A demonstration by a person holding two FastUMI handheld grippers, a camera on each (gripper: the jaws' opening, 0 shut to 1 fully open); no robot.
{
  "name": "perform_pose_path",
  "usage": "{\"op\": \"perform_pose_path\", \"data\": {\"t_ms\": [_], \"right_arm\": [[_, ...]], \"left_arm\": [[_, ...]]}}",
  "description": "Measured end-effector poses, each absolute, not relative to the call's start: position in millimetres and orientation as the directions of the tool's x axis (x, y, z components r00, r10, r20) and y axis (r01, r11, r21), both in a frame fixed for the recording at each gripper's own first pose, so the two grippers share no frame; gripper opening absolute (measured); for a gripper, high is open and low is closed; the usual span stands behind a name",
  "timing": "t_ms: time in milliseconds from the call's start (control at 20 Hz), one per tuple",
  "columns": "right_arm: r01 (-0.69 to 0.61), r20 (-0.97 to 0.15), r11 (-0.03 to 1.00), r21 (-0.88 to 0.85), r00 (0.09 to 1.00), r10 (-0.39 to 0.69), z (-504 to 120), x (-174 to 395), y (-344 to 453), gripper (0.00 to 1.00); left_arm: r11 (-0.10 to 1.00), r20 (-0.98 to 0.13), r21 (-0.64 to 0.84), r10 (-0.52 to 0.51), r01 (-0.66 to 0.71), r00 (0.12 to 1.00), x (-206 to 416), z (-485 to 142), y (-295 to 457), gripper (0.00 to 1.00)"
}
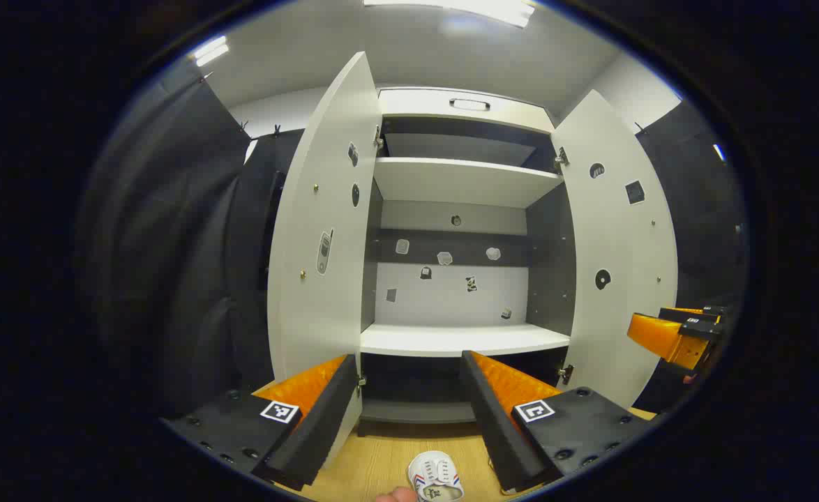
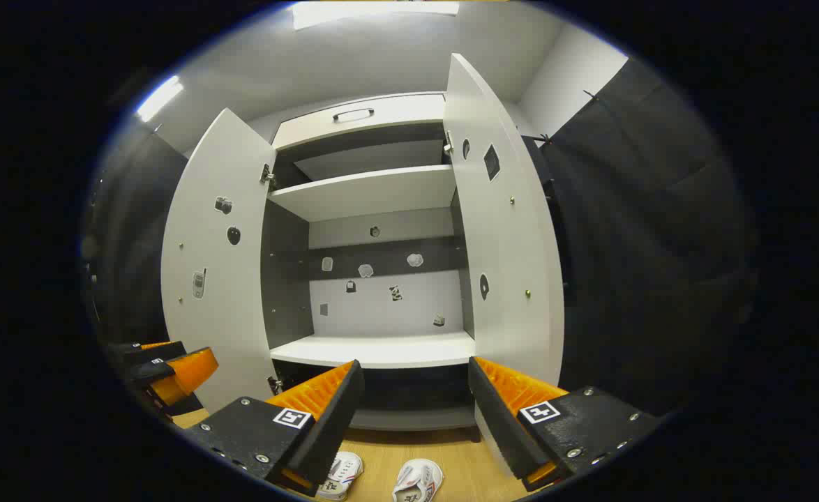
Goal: Grab one shoe with the right hand and put it into the shoe cabinet, grab the other shoe with the left hand and put it into the shoe cabinet; then close the right door with the right hand and the left door with the left hand.
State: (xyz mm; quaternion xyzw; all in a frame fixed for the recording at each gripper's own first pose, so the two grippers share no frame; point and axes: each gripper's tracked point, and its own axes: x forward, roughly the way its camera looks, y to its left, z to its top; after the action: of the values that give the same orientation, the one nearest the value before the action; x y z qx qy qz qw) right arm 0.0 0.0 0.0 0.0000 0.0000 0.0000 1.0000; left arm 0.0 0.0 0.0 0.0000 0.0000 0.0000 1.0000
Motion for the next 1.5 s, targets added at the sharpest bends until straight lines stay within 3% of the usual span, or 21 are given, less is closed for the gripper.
{"op": "perform_pose_path", "data": {"t_ms": [350, 1250, 1500], "right_arm": [[0.058, -0.02, 0.995, -0.077, 0.998, -0.06, -4, -8, -18, 0.93], [0.062, -0.027, 0.995, -0.072, 0.998, -0.064, -12, -5, -2, 0.93], [0.061, -0.106, 0.987, -0.146, 0.991, -0.077, -68, 6, -4, 0.93]], "left_arm": [[1.0, -0.007, -0.022, -0.006, 0.006, 1.0, 5, -9, 3, 0.96], [0.999, -0.038, -0.017, -0.032, 0.031, 0.999, 6, -21, 14, 0.96], [0.998, -0.041, -0.044, -0.044, 0.042, 0.998, 8, -27, 12, 0.96]]}}
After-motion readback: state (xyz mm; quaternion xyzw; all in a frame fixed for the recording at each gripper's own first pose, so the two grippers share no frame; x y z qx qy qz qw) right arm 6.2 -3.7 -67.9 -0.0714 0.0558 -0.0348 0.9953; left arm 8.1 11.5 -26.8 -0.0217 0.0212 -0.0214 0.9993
